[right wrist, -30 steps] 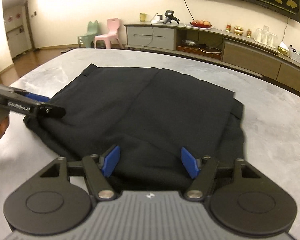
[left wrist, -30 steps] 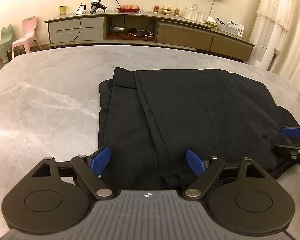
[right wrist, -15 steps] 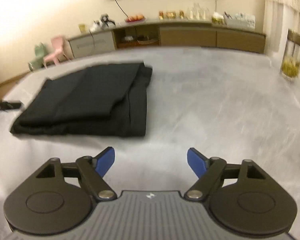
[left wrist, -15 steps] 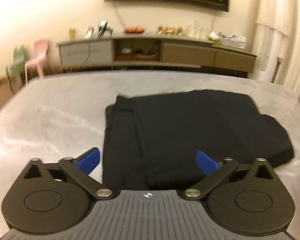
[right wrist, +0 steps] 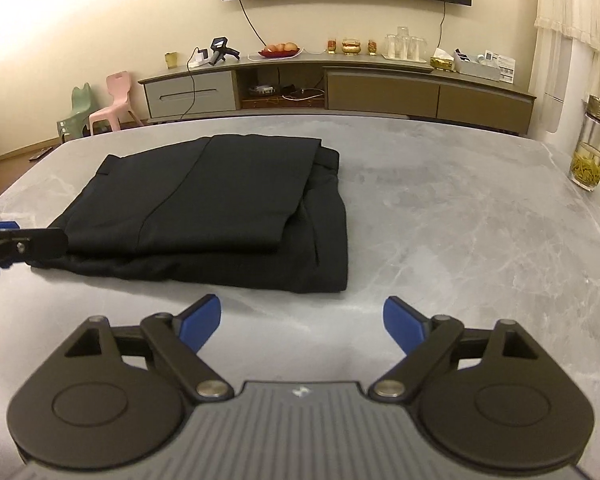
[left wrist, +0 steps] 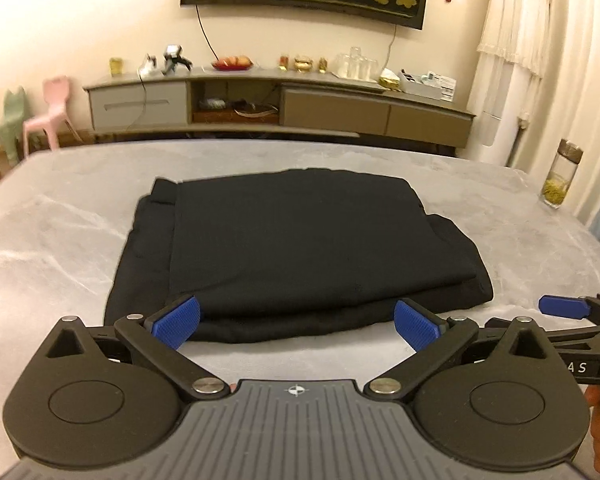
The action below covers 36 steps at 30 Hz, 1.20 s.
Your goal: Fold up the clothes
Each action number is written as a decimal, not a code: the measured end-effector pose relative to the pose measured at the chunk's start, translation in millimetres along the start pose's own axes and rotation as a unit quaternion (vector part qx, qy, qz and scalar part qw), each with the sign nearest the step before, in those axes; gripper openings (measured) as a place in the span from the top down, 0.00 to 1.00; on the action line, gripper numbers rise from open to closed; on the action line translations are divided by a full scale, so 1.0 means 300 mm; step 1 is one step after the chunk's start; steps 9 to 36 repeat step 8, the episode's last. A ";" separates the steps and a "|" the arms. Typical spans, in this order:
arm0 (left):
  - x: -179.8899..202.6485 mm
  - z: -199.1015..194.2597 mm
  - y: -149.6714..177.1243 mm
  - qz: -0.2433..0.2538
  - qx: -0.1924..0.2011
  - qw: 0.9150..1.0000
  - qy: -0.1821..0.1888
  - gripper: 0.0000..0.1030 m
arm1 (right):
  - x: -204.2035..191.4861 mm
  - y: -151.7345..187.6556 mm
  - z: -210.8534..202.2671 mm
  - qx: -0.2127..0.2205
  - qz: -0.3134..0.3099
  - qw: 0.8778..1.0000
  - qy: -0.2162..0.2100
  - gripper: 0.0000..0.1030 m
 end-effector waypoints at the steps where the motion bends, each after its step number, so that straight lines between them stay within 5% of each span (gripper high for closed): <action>1: 0.012 -0.008 0.003 -0.001 0.006 1.000 0.000 0.01 | -0.008 0.000 -0.006 0.002 -0.002 1.000 0.000 0.12; 8: 0.023 -0.050 0.037 -0.043 0.021 0.998 0.039 0.01 | -0.058 0.007 -0.015 0.009 -0.013 1.000 -0.001 0.12; 36: 0.023 -0.050 0.037 -0.043 0.021 0.998 0.039 0.01 | -0.058 0.007 -0.015 0.009 -0.013 1.000 -0.001 0.12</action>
Point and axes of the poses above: each gripper's, at about its wrist camera, not at the fingertips, and z roughly the way its jaws point, x to its right, y to its underside, the point moved 5 cm from there along z, roughly the way its jaws point, and after that the axes turned 14 degrees about -x, right-handed, at the moved point
